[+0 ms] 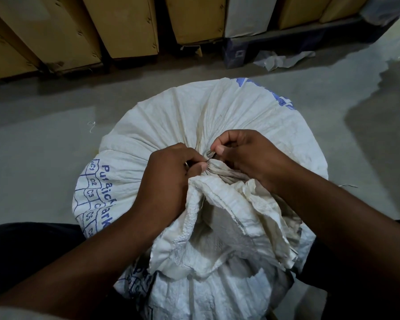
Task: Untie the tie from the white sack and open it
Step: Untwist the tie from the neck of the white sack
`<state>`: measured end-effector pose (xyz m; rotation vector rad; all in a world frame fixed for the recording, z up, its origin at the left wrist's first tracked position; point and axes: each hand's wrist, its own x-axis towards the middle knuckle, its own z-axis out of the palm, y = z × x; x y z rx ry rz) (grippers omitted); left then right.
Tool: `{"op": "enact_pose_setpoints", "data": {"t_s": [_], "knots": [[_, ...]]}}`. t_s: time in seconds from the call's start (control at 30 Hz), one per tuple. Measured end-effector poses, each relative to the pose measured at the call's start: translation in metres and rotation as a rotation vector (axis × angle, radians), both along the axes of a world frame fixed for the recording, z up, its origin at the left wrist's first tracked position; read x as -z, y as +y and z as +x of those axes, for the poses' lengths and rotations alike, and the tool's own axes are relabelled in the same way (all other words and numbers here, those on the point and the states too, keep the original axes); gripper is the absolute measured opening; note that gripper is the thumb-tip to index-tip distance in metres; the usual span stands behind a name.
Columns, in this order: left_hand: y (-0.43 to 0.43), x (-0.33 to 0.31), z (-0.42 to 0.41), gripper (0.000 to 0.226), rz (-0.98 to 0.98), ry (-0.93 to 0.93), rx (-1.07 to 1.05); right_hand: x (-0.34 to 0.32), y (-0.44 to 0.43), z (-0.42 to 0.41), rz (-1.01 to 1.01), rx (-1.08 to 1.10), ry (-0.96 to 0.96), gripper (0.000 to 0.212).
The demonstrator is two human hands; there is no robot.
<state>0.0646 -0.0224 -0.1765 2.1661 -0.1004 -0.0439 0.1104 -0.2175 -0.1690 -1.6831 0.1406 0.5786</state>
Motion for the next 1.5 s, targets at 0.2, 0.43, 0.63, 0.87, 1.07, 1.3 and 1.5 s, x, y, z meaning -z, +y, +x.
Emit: {"op": "enact_pose_setpoints", "data": {"t_s": [0.2,0.43,0.63,0.87,1.07,1.3,1.5], "knots": [[-0.001,0.004,0.002,0.008,-0.033,0.036,-0.022,0.003,-0.003,-0.001,0.048,-0.060,0.057,0.013],[-0.003,0.003,0.001,0.007,-0.012,0.013,0.006,0.009,-0.005,-0.003,0.118,-0.100,0.126,0.012],[-0.002,0.013,0.005,0.005,0.062,0.036,0.003,0.009,-0.003,-0.003,0.087,-0.126,0.187,0.022],[-0.005,0.009,0.004,0.002,0.162,-0.018,0.018,0.009,0.005,-0.007,-0.259,-0.115,-0.100,0.010],[-0.008,-0.023,-0.001,0.002,0.039,-0.105,0.027,-0.025,0.000,-0.020,-0.157,0.043,-0.331,0.023],[-0.035,-0.048,-0.009,0.010,0.025,-0.205,0.000,-0.071,-0.010,-0.039,0.208,0.220,-0.428,0.026],[-0.039,-0.076,-0.007,0.010,0.146,-0.356,-0.074,-0.112,-0.021,-0.058,0.478,0.353,-0.448,0.013]]}}
